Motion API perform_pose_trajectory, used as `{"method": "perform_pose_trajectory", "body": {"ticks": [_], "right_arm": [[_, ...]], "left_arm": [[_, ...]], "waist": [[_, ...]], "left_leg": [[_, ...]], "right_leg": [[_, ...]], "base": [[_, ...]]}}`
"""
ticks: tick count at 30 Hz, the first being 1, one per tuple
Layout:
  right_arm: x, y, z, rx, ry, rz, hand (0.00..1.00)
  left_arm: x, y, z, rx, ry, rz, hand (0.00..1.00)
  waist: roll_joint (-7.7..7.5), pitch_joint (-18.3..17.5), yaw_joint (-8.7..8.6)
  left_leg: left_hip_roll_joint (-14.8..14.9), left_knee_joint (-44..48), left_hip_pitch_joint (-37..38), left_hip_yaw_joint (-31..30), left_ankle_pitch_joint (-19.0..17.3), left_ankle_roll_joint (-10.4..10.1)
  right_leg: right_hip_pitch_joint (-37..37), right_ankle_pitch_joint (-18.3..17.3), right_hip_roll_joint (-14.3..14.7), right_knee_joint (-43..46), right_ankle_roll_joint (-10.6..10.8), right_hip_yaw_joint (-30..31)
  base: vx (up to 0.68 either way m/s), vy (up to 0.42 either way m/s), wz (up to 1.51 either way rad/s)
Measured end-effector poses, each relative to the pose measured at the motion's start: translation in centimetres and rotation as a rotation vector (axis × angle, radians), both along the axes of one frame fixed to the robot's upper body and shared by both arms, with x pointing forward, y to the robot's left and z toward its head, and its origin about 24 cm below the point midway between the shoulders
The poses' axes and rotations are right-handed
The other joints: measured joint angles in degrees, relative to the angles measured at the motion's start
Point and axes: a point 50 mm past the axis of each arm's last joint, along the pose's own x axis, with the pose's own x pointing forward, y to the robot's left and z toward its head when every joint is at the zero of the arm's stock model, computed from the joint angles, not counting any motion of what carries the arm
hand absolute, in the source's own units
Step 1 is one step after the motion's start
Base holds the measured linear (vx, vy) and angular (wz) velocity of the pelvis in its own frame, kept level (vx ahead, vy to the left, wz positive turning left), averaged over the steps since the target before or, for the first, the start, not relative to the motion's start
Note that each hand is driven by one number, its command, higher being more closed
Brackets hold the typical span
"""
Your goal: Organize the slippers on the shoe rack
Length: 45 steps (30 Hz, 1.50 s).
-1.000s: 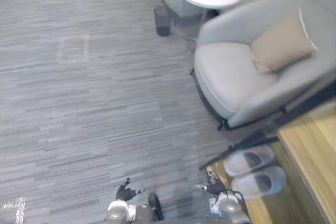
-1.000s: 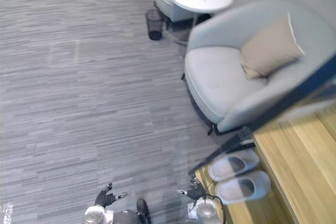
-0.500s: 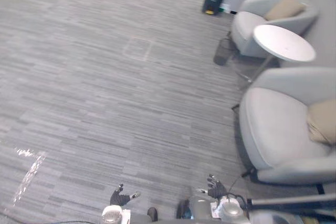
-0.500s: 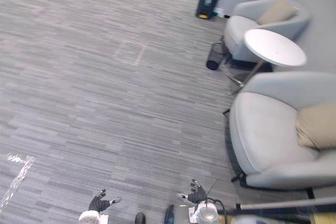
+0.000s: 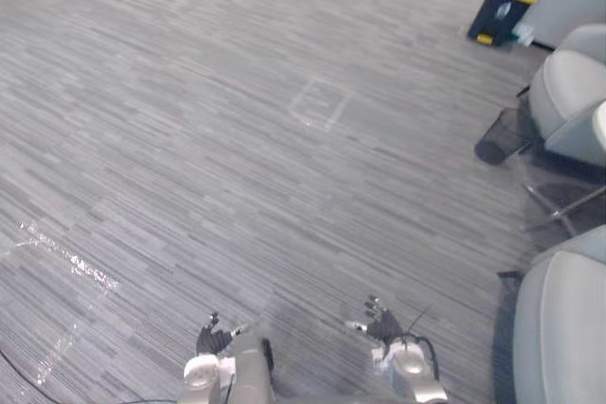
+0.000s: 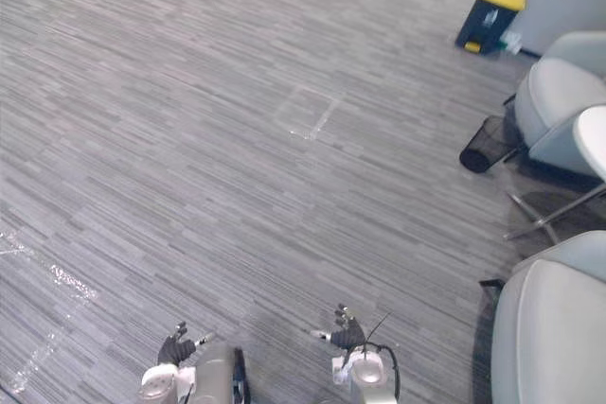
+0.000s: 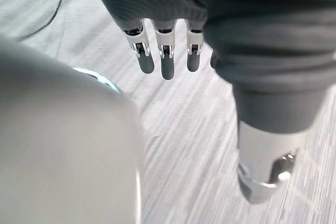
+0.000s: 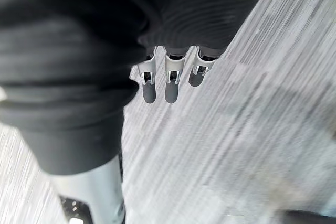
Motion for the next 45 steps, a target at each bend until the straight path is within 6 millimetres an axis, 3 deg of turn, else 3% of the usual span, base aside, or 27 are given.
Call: {"method": "perform_pose_trajectory", "body": {"ticks": [1,4,7,8,10,12,13,15,16,18,19,20,21,22,23,25,28,31,32,34,35,38,40,41,42,43,45], "right_arm": [[-0.9,-0.3,-0.8,-0.011,0.055,-0.005,0.0],[-1.5,0.2,-1.2,0.002,0.08,0.001,0.0],[-1.8,0.2,-1.5,0.005,0.099,-0.001,0.0],[-2.0,0.1,-1.6,0.005,0.109,-0.001,0.0],[-2.8,0.0,-1.9,0.007,0.128,0.0,0.0],[-2.1,-0.3,-1.5,0.001,0.096,0.004,0.0],[-1.8,-0.5,-1.3,-0.004,0.084,0.002,0.0],[-1.5,-0.9,-1.2,-0.011,0.076,0.001,0.0],[-1.5,-1.1,-1.1,-0.017,0.077,0.001,0.0],[-1.7,-1.1,-1.3,-0.013,0.087,-0.01,0.0],[-1.4,-1.3,-1.2,-0.021,0.083,-0.005,0.0],[-1.4,-1.4,-1.1,-0.022,0.082,-0.006,0.0],[-1.3,-1.5,-1.0,-0.025,0.076,-0.009,0.0],[-1.1,-2.3,-0.9,-0.032,0.073,-0.036,0.0],[-1.1,-2.4,-0.8,-0.035,0.07,-0.037,0.0],[-1.2,-1.8,-0.6,-0.023,0.056,-0.036,0.0],[-1.8,-0.3,-0.9,0.023,0.065,-0.039,0.0],[-1.6,0.4,-0.9,0.034,0.069,-0.014,0.0],[-1.2,0.6,-0.7,0.034,0.059,-0.004,0.0],[-0.9,0.4,-0.6,0.027,0.052,-0.003,0.0],[-1.4,0.0,-1.0,0.014,0.079,-0.005,0.0],[-1.6,0.5,-1.3,0.02,0.096,0.004,0.0],[-2.0,0.6,-1.4,0.026,0.105,-0.006,0.0],[-2.2,0.6,-1.5,0.027,0.114,-0.006,0.0],[-2.5,0.8,-1.8,0.031,0.13,-0.004,0.0],[-2.4,0.7,-1.7,0.032,0.122,0.0,0.0],[-2.1,0.9,-1.6,0.034,0.112,0.005,0.0]], "left_arm": [[0.3,0.0,0.1,0.002,-0.004,-0.006,0.0],[0.5,0.7,0.2,0.02,-0.007,0.013,0.0],[-0.2,0.9,-0.3,0.023,0.036,0.019,0.0],[-0.9,0.9,-0.7,0.021,0.064,0.022,0.0],[-2.0,0.8,-1.0,0.021,0.092,0.019,0.0],[-2.6,0.8,-1.2,0.024,0.11,0.009,0.0],[-2.2,0.7,-1.2,0.02,0.102,0.005,0.0],[-1.9,0.3,-1.1,0.011,0.092,0.002,0.0],[-1.4,0.0,-1.0,0.007,0.079,-0.013,0.0],[-1.3,-0.1,-0.9,0.01,0.076,-0.022,0.0],[-2.0,-0.6,-1.3,-0.008,0.099,-0.017,0.0],[-2.2,-0.7,-1.4,-0.011,0.104,-0.015,0.0],[-2.1,-1.0,-1.4,-0.022,0.101,-0.013,0.0],[-2.1,-1.6,-1.5,-0.047,0.095,0.014,0.0],[-2.0,-1.6,-1.5,-0.053,0.093,0.025,0.0],[-3.1,-1.6,-1.6,-0.08,0.096,0.09,0.0],[-2.6,-0.8,-1.0,-0.066,0.05,0.102,0.0],[-2.3,-0.5,-0.8,-0.071,0.034,0.091,0.0],[-2.1,-0.3,-0.7,-0.066,0.025,0.093,0.0],[-1.7,-0.6,-0.6,-0.064,0.017,0.068,0.0],[-1.5,-0.9,-0.5,-0.066,0.008,0.054,0.0],[-1.2,-0.5,-0.5,-0.049,0.009,0.029,0.0],[-1.4,0.0,-0.7,-0.024,0.041,-0.009,0.0],[-1.8,0.2,-0.9,-0.022,0.063,-0.002,0.0],[-2.2,0.3,-1.1,-0.019,0.082,-0.005,0.0],[-2.7,0.0,-1.4,-0.018,0.108,-0.028,0.0],[-2.7,0.0,-1.4,-0.016,0.109,-0.033,0.0]], "waist": [[-0.77,-0.4,-0.04],[-1.43,-0.3,0.12],[-2.51,-0.1,0.24],[-2.39,0.2,0.02],[-0.85,0.7,-0.75],[-0.04,0.7,-1.69],[-0.17,0.9,-2.55],[-0.05,1.0,-3.04],[-0.24,0.9,-3.7],[-1.19,1.1,-4.31],[0.01,0.0,-5.23],[0.27,-0.2,-5.24],[1.61,-0.1,-5.24],[3.44,0.3,-5.08],[3.92,0.5,-5.13],[5.39,1.1,-4.39],[2.88,0.9,-2.52],[2.5,0.7,-1.34],[2.02,0.9,-1.1],[2.08,0.8,-0.66],[2.36,0.9,0.23],[0.13,-0.4,-1.03],[-1.66,0.1,-1.61],[-1.78,0.5,-1.54],[-1.44,0.8,-1.58],[-0.64,0.5,-1.76],[-0.43,0.4,-1.82]], "left_leg": [[-1.9,-2.6,0.5,0.2,7.2,2.4],[-2.6,2.9,-0.1,-0.2,2.0,4.4],[-4.8,2.4,7.9,0.8,-4.2,6.2],[-5.4,0.9,12.6,1.0,-5.9,6.5],[-5.7,-4.9,22.9,1.1,-7.7,6.8],[-5.2,-11.5,30.5,1.2,-7.5,6.3],[-4.6,-14.0,34.1,1.2,-7.5,6.2],[-3.9,-16.6,37.1,0.8,-7.5,6.2],[-3.6,-20.0,39.9,-0.2,-7.5,6.2],[-4.4,-22.4,43.8,-1.5,-8.2,4.7],[-2.5,-21.7,46.3,-3.7,-9.5,2.4],[-2.1,-20.9,46.2,-4.0,-9.4,2.3],[-1.2,-17.5,45.6,-5.1,-9.2,1.9],[1.6,-1.2,39.8,-5.3,-5.7,-1.8],[2.4,3.1,38.2,-5.5,-3.9,-2.1],[8.2,31.1,26.5,-4.8,4.5,-3.3],[8.7,37.9,17.9,-1.2,0.2,-0.9],[4.9,29.0,10.1,-1.0,-4.2,-0.3],[1.9,19.3,7.2,-1.4,-4.9,0.3],[-2.2,-3.0,5.9,-4.4,0.7,-1.1],[-3.1,-6.9,7.6,-4.1,9.1,1.0],[-4.2,-3.1,9.0,-2.2,3.6,3.5],[-5.6,-2.8,14.3,-0.8,0.2,5.4],[-5.5,-3.5,18.4,0.1,-2.0,5.6],[-5.4,-4.4,22.7,1.7,-3.4,6.1],[-5.1,-8.6,29.1,3.0,-5.7,5.8],[-4.5,-11.4,32.4,4.6,-7.0,5.9]], "right_leg": [[2.1,-0.4,-2.1,0.6,1.7,0.2],[-0.2,4.0,-3.3,7.9,5.2,2.4],[-10.2,8.6,-6.2,38.1,10.3,6.1],[-13.5,7.8,-6.8,48.8,10.3,5.7],[-19.2,4.4,-6.6,59.4,6.5,1.6],[-26.4,0.1,-4.6,55.5,4.1,-2.7],[-31.7,-1.7,-3.9,46.3,3.3,-6.1],[-35.2,-0.5,-2.7,33.6,3.6,-7.1],[-36.1,6.3,-1.0,14.5,5.6,-6.2],[-36.7,10.2,-1.2,7.1,6.9,-3.9],[-37.7,17.6,0.3,12.9,2.9,-0.7],[-38.1,17.6,0.4,14.5,2.6,-0.5],[-38.5,14.6,1.0,18.1,1.1,-1.2],[-35.8,10.0,2.1,20.3,0.2,-3.2],[-34.5,9.3,2.4,20.1,0.1,-3.6],[-24.4,4.8,6.0,15.9,-2.1,-3.1],[-14.6,1.5,6.5,10.6,-1.6,0.2],[-9.0,0.4,4.9,7.4,-0.7,3.6],[-7.3,-0.4,3.1,6.9,0.3,5.2],[-4.8,-2.9,0.3,6.8,2.7,8.2],[-2.6,-3.9,-0.5,6.1,4.0,11.4],[-6.2,1.3,-1.7,15.6,4.0,14.0],[-9.8,5.3,-3.2,30.4,9.1,14.9],[-11.7,7.0,-3.2,39.4,13.8,14.9],[-15.2,7.1,-3.6,49.8,15.5,13.2],[-20.8,4.6,-6.1,59.6,8.7,5.3],[-25.5,3.1,-6.4,61.1,5.6,0.7]], "base": [[0.78,0.287,-0.01],[0.59,0.227,0.17],[0.69,0.283,0.06],[0.73,0.19,-0.06],[0.57,0.096,-0.15],[0.57,0.024,0.06],[0.51,-0.032,0.28],[0.63,-0.097,0.4],[0.61,-0.111,0.54],[0.68,-0.199,0.59],[0.87,-0.309,0.49],[0.75,-0.284,0.39],[0.74,-0.273,0.25],[0.58,-0.2,0.24],[0.7,-0.206,0.17],[0.72,-0.147,-0.11],[0.62,-0.08,-0.27],[0.62,0.064,-0.63],[0.64,0.203,-0.83],[0.65,0.254,-0.91],[0.68,0.282,-0.75],[0.71,0.296,-0.3],[0.61,0.221,-0.15],[0.54,0.151,-0.39],[0.58,0.136,-0.71],[0.46,0.108,-0.67],[0.39,0.068,-0.65]]}}
